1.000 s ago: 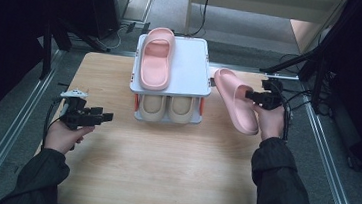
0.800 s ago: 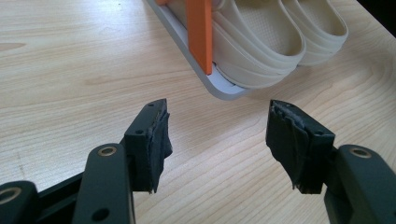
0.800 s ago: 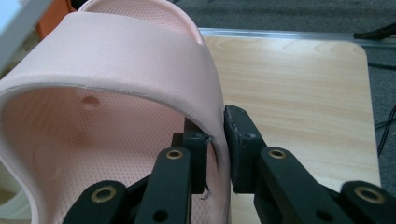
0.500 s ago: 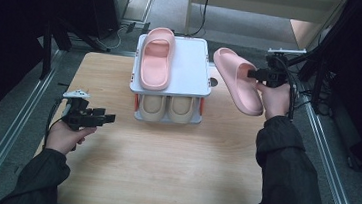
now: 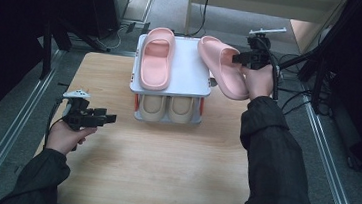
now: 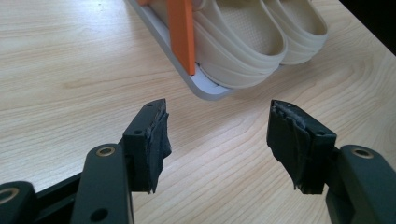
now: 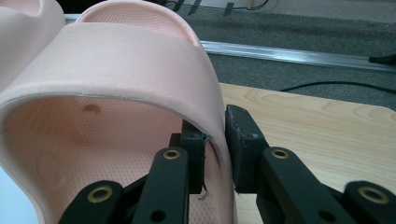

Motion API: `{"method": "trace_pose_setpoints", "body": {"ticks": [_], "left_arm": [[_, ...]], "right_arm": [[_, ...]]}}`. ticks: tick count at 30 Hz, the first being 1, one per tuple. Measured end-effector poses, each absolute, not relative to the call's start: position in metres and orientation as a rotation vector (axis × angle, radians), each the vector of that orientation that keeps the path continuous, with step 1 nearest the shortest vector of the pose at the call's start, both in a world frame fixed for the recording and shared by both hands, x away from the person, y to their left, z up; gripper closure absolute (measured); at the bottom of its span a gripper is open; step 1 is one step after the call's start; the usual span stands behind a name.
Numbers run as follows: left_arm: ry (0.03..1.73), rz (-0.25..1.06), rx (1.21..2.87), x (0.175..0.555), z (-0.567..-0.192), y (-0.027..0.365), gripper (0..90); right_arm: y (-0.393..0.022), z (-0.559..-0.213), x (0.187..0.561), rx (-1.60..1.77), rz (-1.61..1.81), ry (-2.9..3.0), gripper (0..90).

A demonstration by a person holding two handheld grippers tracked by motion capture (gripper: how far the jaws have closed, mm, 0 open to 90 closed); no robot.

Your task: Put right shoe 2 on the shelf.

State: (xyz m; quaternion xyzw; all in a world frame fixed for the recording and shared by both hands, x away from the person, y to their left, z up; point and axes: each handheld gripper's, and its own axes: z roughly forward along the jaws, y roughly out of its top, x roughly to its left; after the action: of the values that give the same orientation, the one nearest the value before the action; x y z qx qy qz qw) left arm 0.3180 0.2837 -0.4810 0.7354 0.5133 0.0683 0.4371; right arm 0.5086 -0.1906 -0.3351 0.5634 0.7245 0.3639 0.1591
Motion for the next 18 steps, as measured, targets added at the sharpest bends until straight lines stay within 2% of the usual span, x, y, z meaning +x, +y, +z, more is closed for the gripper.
{"method": "trace_pose_setpoints", "body": {"ticks": [18], "left_arm": [[1.259,0.156,1.838,0.319,-0.482,0.281,38.8]], "right_arm": [[-0.122,-0.332,0.532,1.608,0.988,2.052,77.3]]}}
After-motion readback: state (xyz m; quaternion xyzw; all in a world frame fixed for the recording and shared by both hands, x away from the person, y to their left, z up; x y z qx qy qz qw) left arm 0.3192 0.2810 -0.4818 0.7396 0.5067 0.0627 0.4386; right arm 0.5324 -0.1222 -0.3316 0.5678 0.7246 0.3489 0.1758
